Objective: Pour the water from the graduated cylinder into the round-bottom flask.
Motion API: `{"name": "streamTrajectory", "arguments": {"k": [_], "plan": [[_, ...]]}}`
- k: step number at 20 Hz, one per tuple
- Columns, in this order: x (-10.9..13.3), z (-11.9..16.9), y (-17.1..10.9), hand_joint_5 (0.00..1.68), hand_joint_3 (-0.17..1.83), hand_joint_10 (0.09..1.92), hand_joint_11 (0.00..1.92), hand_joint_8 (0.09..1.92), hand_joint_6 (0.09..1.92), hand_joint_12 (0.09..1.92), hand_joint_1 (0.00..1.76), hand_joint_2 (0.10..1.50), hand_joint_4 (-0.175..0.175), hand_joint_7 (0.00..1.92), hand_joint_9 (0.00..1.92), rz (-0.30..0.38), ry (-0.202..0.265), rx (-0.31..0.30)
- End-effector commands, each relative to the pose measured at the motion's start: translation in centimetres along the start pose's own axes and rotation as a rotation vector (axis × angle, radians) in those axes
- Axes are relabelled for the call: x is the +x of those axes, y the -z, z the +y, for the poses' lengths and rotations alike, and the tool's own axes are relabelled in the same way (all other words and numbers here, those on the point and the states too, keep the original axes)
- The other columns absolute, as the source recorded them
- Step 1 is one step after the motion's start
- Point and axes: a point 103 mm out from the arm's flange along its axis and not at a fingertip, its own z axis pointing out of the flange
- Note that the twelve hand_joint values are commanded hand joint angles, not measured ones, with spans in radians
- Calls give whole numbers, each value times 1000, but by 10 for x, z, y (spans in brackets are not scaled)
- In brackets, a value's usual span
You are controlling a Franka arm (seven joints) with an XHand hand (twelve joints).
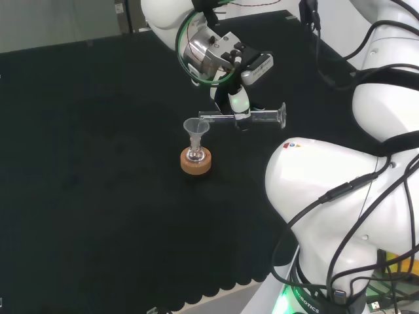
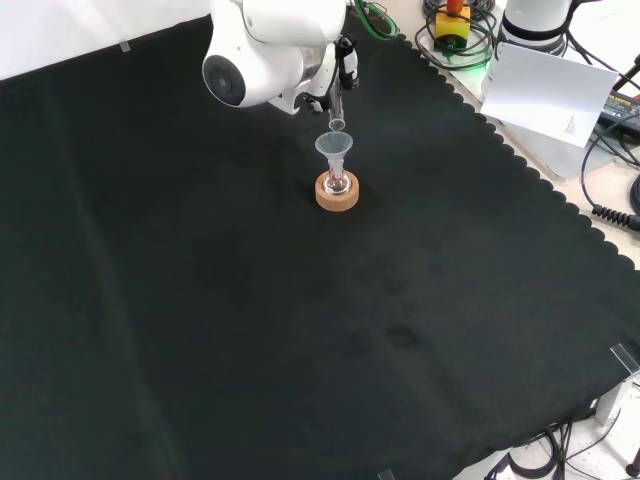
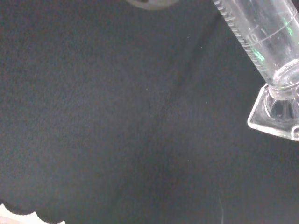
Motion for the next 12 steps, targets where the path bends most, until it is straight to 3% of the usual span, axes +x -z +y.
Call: {"name": "streamTrajectory", "arguments": {"k": [1,4,7,11,12], "plan": [[-2,-3,-3,1062,0,651,1228,964,844,778,1396,1044,-175,989,1236,-4,12,-98],[-4,-7,-7,1062,0,651,1228,965,845,778,1395,1044,-175,989,1236,4,31,-150],[-7,-9,-13,1062,0,651,1228,966,845,778,1395,1044,-175,989,1235,18,55,-159],[-18,-13,-25,1062,0,653,1226,965,846,777,1395,1044,-175,989,1235,53,93,-268],[-22,-13,-29,1061,0,653,1226,965,846,776,1395,1044,-175,990,1234,79,113,-326]]}}
